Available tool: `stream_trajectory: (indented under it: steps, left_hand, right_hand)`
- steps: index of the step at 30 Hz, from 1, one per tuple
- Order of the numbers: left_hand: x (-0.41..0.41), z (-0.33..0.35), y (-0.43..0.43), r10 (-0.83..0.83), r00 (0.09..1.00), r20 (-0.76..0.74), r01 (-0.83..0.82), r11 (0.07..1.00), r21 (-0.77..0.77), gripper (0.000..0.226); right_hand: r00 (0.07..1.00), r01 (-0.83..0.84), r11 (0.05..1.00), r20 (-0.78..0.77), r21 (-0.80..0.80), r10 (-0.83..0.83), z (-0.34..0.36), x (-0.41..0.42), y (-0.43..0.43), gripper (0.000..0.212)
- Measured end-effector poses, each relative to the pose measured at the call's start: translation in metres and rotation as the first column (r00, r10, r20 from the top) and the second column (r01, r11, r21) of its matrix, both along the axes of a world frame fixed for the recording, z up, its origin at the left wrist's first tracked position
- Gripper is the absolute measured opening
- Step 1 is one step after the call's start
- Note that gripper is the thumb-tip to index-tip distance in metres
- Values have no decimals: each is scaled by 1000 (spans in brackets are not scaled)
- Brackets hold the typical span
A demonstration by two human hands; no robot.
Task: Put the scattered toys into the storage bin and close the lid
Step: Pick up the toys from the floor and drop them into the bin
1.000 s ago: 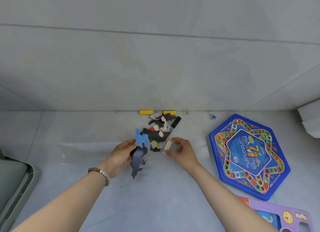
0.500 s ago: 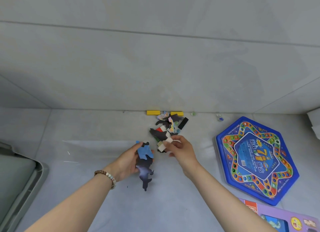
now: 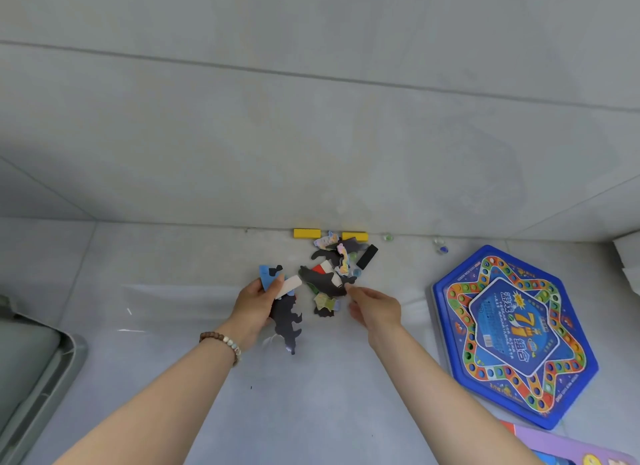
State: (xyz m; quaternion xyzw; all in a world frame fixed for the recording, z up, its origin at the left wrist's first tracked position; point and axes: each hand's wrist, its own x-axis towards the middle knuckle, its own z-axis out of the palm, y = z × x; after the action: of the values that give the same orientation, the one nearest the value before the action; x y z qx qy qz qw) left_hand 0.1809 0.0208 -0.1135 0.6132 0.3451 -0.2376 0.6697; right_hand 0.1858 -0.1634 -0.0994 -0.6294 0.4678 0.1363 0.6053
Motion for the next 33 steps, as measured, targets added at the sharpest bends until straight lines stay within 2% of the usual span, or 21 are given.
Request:
stream_trajectory:
  steps: [3, 7, 10, 11, 13, 16, 20, 23, 25, 33]
  left_hand:
    - [10, -2, -10, -50, 998, 30, 48, 997, 65, 28]
    - [18, 0, -26, -97, 995, 32, 96, 995, 20, 21]
    - [20, -3, -29, -90, 996, 19, 90, 996, -10, 20]
    - [19, -4, -29, -81, 997, 10, 82, 997, -18, 19]
    - [18, -6, -28, -73, 997, -8, 72, 997, -32, 18]
    - [17, -8, -27, -76, 997, -23, 75, 996, -49, 19]
    - [18, -8, -28, -64, 998, -30, 62, 996, -60, 20]
    - [18, -7, -30, -57, 998, -31, 55, 996, -72, 19]
    - [18, -7, -31, -60, 998, -26, 58, 996, -67, 19]
    - [19, 0, -32, -39, 999, 32, 41, 998, -48, 32]
  right_hand:
    - [1000, -22, 1000, 2, -21, 22, -3, 6, 4, 20]
    - [999, -41, 997, 2, -71, 41, -7, 12, 12, 22]
    - [997, -78, 994, -6, -78, 78, -5, 15, 14, 14]
    - [997, -76, 995, -12, -60, 75, -3, 15, 13, 11]
    - [997, -72, 997, -9, -15, 72, -2, 15, 10, 20]
    - [996, -83, 996, 18, 18, 82, -2, 15, 7, 10]
    - [997, -80, 994, 8, 70, 80, -2, 18, 3, 17]
    - [987, -156, 983, -16, 98, 159, 0, 18, 2, 8]
    - [978, -204, 974, -16, 94, 206, -1, 19, 2, 9]
    - [967, -254, 937, 91, 240, 239, 10, 17, 5, 20]
